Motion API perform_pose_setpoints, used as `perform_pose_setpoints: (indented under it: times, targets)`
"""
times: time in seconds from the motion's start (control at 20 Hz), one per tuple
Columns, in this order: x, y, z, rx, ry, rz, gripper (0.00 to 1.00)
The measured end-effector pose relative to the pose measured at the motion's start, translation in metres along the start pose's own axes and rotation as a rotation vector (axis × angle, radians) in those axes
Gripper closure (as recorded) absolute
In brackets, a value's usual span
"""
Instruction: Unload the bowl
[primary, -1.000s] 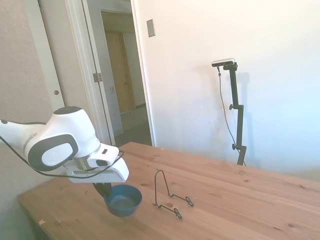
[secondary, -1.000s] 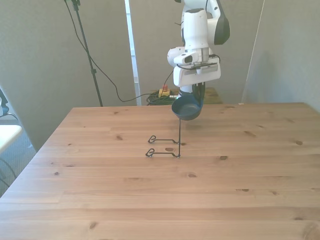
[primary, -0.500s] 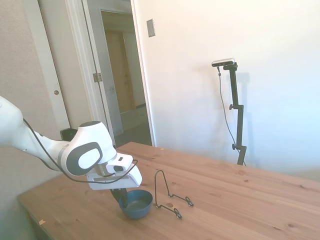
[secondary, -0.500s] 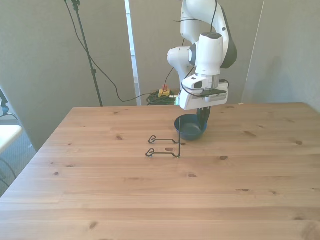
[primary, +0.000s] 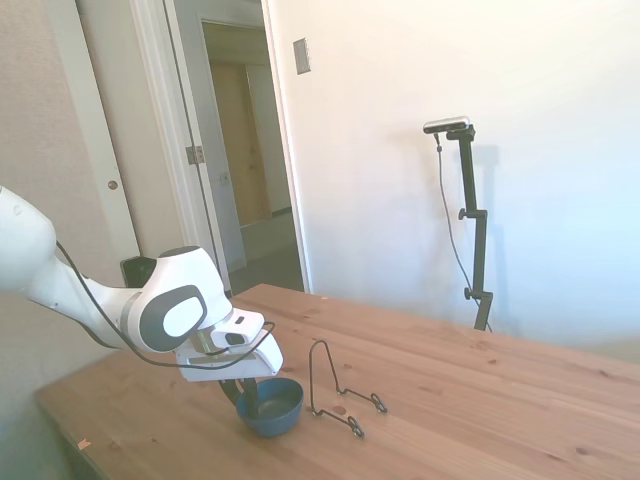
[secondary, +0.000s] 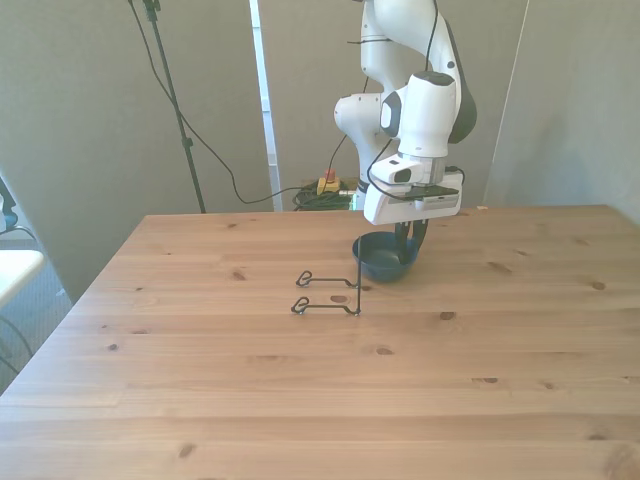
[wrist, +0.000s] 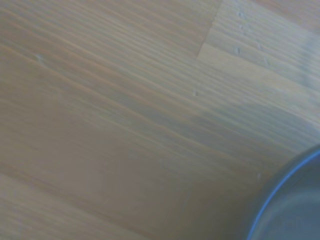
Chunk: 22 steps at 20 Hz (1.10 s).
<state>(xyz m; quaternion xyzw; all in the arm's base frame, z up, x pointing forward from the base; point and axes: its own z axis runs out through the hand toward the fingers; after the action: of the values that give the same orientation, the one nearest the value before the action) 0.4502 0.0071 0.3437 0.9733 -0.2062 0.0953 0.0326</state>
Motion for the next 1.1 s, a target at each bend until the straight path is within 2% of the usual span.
perform_pose_setpoints:
  times: [0.25,0.5,0.75,1.1]
  targets:
    - [0.002,-0.007,-0.003,-0.006,-0.011,0.030,0.00]
    - [0.004,-0.006,-0.018,-0.045,0.006,0.176,0.00]
    - [0.004,0.005,-0.063,-0.037,0.054,0.311,0.00]
    - [0.003,0.028,-0.136,-0.016,0.083,0.415,0.00]
